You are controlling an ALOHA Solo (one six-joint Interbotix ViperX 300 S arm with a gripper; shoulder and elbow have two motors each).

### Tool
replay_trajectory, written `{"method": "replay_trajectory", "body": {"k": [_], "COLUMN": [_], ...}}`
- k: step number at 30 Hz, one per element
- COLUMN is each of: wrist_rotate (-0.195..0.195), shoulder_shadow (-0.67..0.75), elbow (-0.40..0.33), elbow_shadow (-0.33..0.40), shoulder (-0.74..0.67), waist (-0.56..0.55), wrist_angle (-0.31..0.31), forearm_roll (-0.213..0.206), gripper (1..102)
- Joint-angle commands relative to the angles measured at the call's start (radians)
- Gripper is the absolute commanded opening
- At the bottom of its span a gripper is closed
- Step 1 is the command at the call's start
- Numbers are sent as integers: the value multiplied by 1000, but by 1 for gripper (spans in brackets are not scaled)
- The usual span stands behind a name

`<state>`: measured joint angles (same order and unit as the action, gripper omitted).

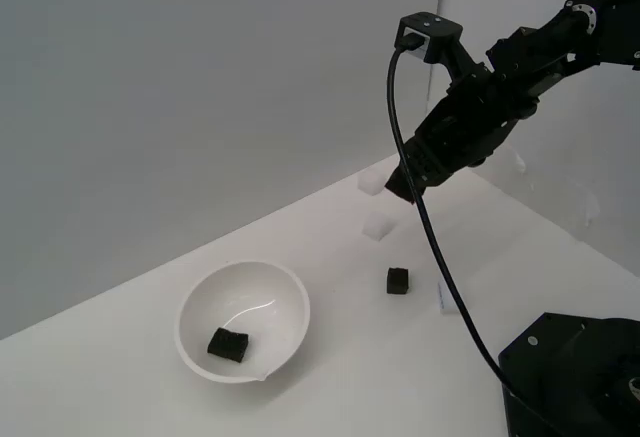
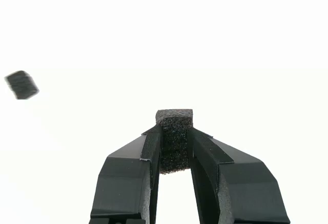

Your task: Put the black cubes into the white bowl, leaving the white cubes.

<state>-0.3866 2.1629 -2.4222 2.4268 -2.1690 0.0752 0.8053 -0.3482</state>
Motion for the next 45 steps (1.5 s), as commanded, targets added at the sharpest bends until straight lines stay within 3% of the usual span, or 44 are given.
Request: {"method": "replay_trajectory", "body": {"k": [1,9,18,24,28,29,30,33,34,35,45], "wrist_rotate": [0,67,150,172,172,170,170,170,170,169,169], "shoulder_shadow": [37,28,-61,-149,-189,-190,-187,-183,-186,-189,-167], "elbow": [31,89,144,173,192,192,190,192,192,192,161], "elbow_shadow": [-40,-98,-155,-186,-202,-202,-201,-202,-202,-202,-172], "shoulder": [-32,-25,66,153,193,193,192,187,190,192,172], "waist": [-40,-232,-442,-543,-577,-580,-583,-584,-584,-584,-543], "wrist_angle": [3,-8,-86,-150,-172,-184,-199,-221,-221,-221,-218], "forearm_roll": [-37,-49,-51,-54,-86,-98,-107,-124,-126,-127,-118], "gripper": [3,3,3,3,4,7,17,74,88,95,97]}}
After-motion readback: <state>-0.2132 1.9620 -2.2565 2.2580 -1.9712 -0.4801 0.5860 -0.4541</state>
